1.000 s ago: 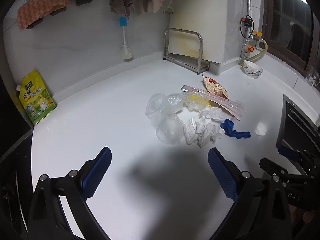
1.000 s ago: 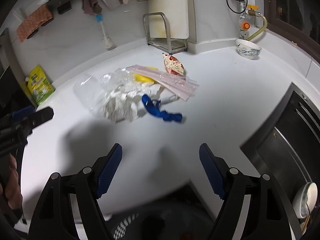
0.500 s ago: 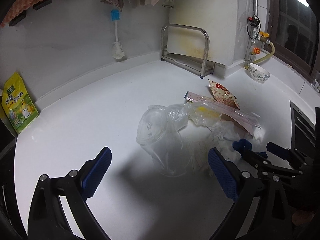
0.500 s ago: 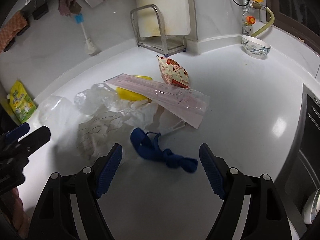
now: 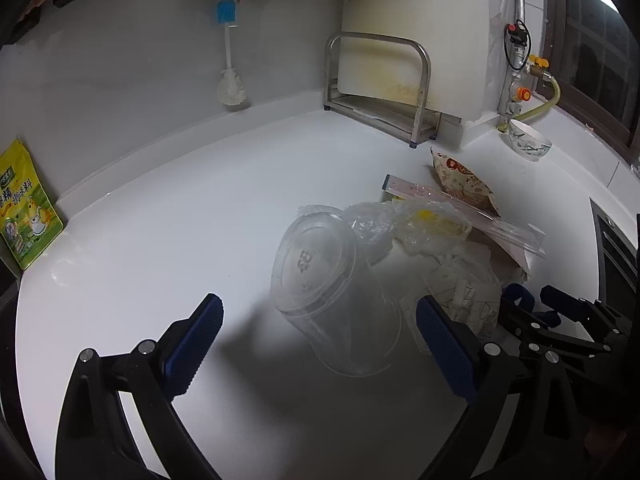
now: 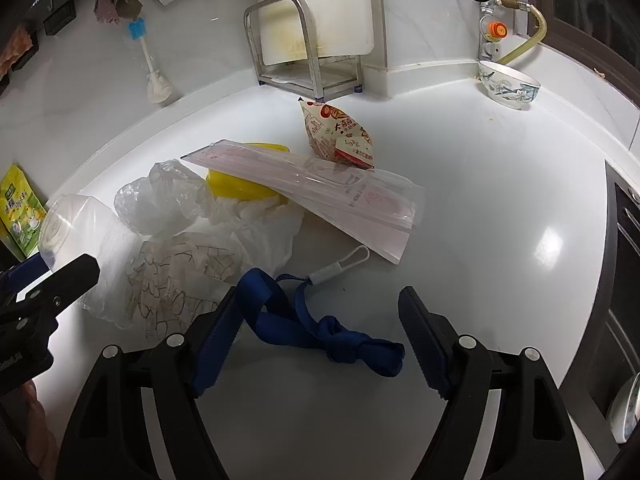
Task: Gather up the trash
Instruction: 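Grasp the blue strap with the right tool while the left tool grasps a clear plastic cup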
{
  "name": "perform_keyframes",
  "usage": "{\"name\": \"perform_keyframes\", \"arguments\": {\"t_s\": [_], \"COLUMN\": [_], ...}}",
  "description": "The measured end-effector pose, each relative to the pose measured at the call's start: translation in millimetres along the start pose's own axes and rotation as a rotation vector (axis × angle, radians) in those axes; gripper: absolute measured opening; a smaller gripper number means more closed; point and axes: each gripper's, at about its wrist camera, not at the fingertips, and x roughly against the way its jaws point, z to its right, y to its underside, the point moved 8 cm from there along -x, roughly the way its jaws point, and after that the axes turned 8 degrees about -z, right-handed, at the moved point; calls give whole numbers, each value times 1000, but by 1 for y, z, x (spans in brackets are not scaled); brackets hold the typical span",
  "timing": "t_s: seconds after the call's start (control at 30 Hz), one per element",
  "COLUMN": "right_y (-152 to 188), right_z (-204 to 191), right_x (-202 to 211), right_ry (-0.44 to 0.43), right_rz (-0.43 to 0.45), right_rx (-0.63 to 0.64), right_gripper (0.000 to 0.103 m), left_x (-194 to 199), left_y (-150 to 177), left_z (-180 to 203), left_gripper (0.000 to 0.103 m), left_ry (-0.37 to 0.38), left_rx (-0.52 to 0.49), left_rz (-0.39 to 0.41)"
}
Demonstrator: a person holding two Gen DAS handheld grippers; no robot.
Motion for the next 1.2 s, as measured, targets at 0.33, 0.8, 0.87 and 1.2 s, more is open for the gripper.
{"name": "perform_keyframes", "arguments": {"t_s": [0.33, 0.8, 0.87, 1.2], "right_y": [-2, -1, -1, 1], "right_z": [1, 2, 1, 0], "right_x": [-1, 1, 2, 16], "right_ry": [10, 6, 7, 10], "right_rz": [12, 17, 21, 39], "right_rx": [3, -1, 1, -3], "right_gripper": [72, 46, 41, 28], "left_x": [-9, -22, -21, -3], "left_y": [-12, -8, -7, -8], "left_z": [0, 4, 3, 1], "left_gripper": [94, 41, 38, 36], "left_ry": [9, 23, 24, 29], "left_rx": [26, 11, 8, -10], "left_rz": [19, -33, -36, -17]}}
